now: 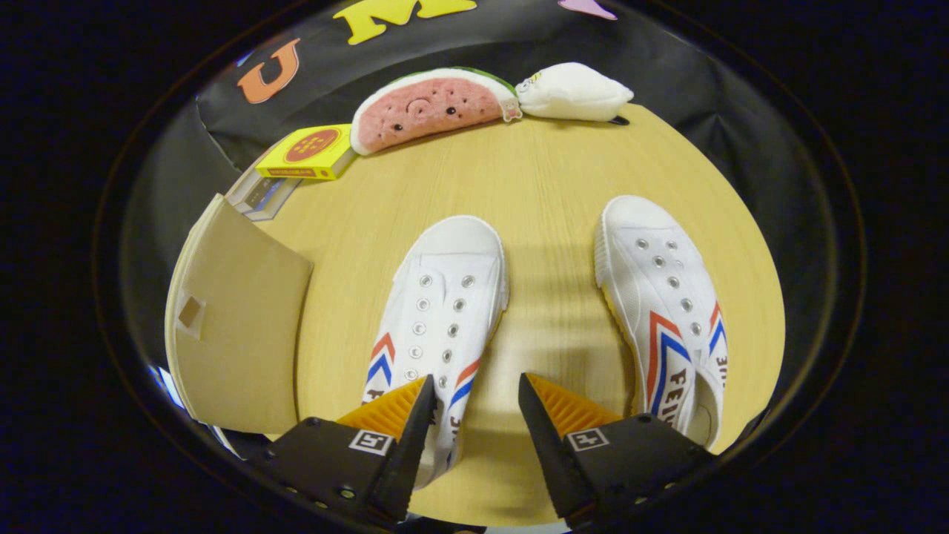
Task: Open the storage box then place both shoes into the box .Put the left shoe in first, then the right shoe, with the right side of both shoes facing outward in a uniform manner.
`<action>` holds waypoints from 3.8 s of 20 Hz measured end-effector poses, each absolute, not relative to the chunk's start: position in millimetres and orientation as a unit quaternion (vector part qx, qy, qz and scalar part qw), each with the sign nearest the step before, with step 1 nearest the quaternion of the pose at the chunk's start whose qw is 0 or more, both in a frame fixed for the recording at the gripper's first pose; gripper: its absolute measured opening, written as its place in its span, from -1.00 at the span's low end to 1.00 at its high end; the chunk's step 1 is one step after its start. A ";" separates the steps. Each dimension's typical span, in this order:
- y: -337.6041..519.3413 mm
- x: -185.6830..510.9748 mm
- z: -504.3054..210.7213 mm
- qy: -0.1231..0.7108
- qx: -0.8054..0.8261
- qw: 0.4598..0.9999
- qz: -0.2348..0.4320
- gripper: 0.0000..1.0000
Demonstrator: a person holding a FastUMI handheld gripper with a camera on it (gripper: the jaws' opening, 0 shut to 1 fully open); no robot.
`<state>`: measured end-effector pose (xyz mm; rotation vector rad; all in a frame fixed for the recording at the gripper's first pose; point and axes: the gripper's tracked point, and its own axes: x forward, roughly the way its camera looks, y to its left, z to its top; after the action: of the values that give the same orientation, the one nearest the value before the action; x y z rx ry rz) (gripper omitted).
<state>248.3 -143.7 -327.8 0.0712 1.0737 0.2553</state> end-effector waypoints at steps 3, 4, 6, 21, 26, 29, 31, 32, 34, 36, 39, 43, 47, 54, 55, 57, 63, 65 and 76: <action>-131.2 248.1 -326.0 0.527 0.063 0.836 0.140 -0.36; -131.9 249.7 -325.6 0.528 0.063 0.835 0.141 -0.55; -132.3 248.0 -325.2 0.528 0.057 0.834 0.146 -0.59; -97.2 204.6 -229.5 0.484 0.129 0.851 0.158 -0.95; -44.9 178.7 -144.7 0.439 0.115 0.873 0.180 -0.95; 8.7 164.1 -118.0 0.431 0.106 0.873 0.200 -0.95; 48.9 156.9 -114.5 0.431 0.104 0.871 0.210 -0.95; 68.6 153.7 -115.4 0.432 0.101 0.870 0.216 -0.95; 105.7 148.2 -123.2 0.438 0.098 0.865 0.224 -0.95; 136.0 146.2 -134.4 0.447 0.095 0.860 0.229 -0.95; 164.4 147.9 -156.9 0.458 0.080 0.857 0.222 -0.95; 182.1 142.4 -185.2 0.480 0.072 0.849 0.208 -0.95; 181.8 143.8 -206.4 0.495 0.056 0.847 0.186 -0.95; 194.0 148.6 -220.3 0.502 0.048 0.843 0.188 -0.94; 202.6 150.0 -217.3 0.499 0.057 0.841 0.202 -0.78; 206.2 156.6 -213.1 0.491 0.056 0.844 0.208 -0.34; 174.2 165.3 -179.1 0.440 0.028 0.875 0.200 0.79; 152.1 163.8 -162.0 0.411 0.026 0.891 0.189 0.91; -48.8 154.0 -117.5 0.324 0.011 0.941 0.101 0.92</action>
<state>154.0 -48.8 -117.5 0.0223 0.6602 0.2068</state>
